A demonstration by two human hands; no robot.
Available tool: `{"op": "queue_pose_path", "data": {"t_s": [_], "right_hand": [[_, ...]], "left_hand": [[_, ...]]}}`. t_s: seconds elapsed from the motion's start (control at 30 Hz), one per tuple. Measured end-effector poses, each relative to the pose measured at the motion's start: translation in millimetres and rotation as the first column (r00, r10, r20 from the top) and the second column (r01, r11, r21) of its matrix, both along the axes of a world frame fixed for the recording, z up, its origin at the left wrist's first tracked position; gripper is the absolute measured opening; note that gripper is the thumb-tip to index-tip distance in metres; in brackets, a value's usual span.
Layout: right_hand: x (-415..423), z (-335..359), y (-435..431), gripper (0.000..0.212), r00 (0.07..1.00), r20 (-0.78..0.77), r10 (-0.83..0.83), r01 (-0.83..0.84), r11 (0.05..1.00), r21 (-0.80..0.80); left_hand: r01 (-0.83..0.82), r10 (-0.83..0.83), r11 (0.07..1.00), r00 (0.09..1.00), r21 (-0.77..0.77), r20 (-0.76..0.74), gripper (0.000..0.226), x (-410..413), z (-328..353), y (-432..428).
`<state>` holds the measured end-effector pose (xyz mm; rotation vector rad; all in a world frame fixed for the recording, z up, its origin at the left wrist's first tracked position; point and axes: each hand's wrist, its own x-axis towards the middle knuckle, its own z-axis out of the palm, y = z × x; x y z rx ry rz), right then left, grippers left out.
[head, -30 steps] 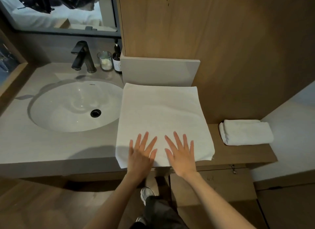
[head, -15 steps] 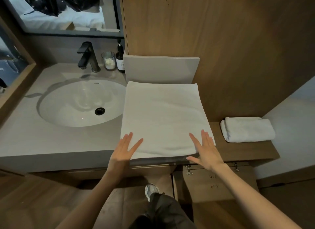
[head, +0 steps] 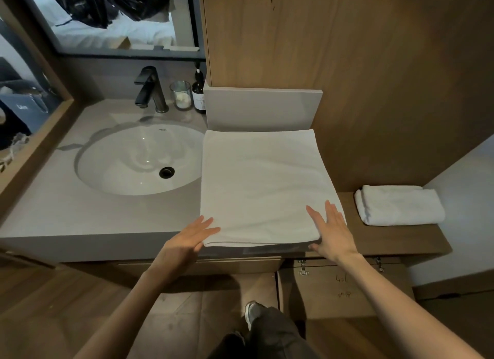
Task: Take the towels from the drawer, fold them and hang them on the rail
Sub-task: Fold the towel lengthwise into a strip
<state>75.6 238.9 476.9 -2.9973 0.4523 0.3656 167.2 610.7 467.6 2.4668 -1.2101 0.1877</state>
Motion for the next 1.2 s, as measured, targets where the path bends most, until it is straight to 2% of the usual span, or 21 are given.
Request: {"op": "queue_pose_path", "data": {"t_s": [0.1, 0.2, 0.3, 0.4, 0.5, 0.53, 0.6, 0.73, 0.83, 0.93, 1.07, 1.2], "right_hand": [[4.4, -1.2, -4.8, 0.098, 1.000, -0.006, 0.009, -0.008, 1.000, 0.014], [8.7, 7.4, -6.4, 0.098, 0.997, -0.070, 0.014, -0.010, 0.998, 0.063], [6.7, 28.1, 4.0, 0.097, 0.989, -0.105, 0.107, -0.082, 0.972, 0.220], [5.4, 60.6, 33.2, 0.077, 0.982, 0.099, 0.160, -0.187, 0.889, 0.419], [11.0, 95.0, 63.0, 0.059, 0.942, 0.334, -0.028, -0.198, 0.757, 0.623], [13.3, 103.0, 67.8, 0.052, 0.920, 0.385, -0.076, -0.203, 0.747, 0.632], [17.9, 113.7, 66.6, 0.042, 0.871, 0.482, -0.092, -0.227, 0.796, 0.561], [19.5, 125.3, 43.9, 0.044, 0.794, 0.605, -0.055, -0.286, 0.845, 0.452], [15.4, 137.7, 25.1, 0.052, 0.754, 0.654, 0.053, -0.311, 0.907, 0.285], [11.8, 156.3, 7.4, 0.043, 0.696, 0.703, 0.149, -0.312, 0.944, 0.108], [11.4, 193.6, -14.2, 0.037, 0.657, 0.752, -0.056, -0.266, 0.916, 0.301], [18.5, 233.1, -41.0, 0.018, 0.535, 0.806, -0.254, -0.253, 0.862, 0.440]], "left_hand": [[-0.012, 0.015, 0.997, 0.999, -0.080, 0.037, 0.032, -0.2, 9.5, -7.9], [-0.132, 0.114, 0.967, 0.989, -0.220, -0.092, 0.037, 2.6, 19.6, -23.9], [-0.274, 0.189, 0.911, 0.941, -0.307, -0.279, 0.037, 8.8, 45.4, -44.8], [-0.245, 0.150, 0.934, 0.929, -0.260, -0.337, 0.044, 18.7, 73.6, -70.4], [-0.185, 0.087, 0.944, 0.939, -0.275, -0.333, 0.032, 24.5, 93.4, -100.6], [-0.170, 0.070, 0.945, 0.939, -0.280, -0.335, 0.026, 24.8, 99.4, -110.9], [-0.142, 0.033, 0.944, 0.939, -0.297, -0.342, 0.021, 24.4, 111.2, -129.9], [-0.096, -0.057, 0.931, 0.914, -0.353, -0.402, 0.020, 22.0, 129.1, -157.6], [-0.124, -0.084, 0.906, 0.885, -0.405, -0.458, 0.021, 16.5, 138.9, -175.8], [-0.155, -0.123, 0.871, 0.849, -0.466, -0.514, 0.023, 18.4, 151.4, -193.2], [-0.033, -0.147, 0.925, 0.887, -0.378, -0.438, 0.019, 46.0, 156.0, -195.7], [-0.112, -0.036, 0.944, 0.899, -0.310, -0.436, 0.019, 86.1, 146.0, -182.7]]}}
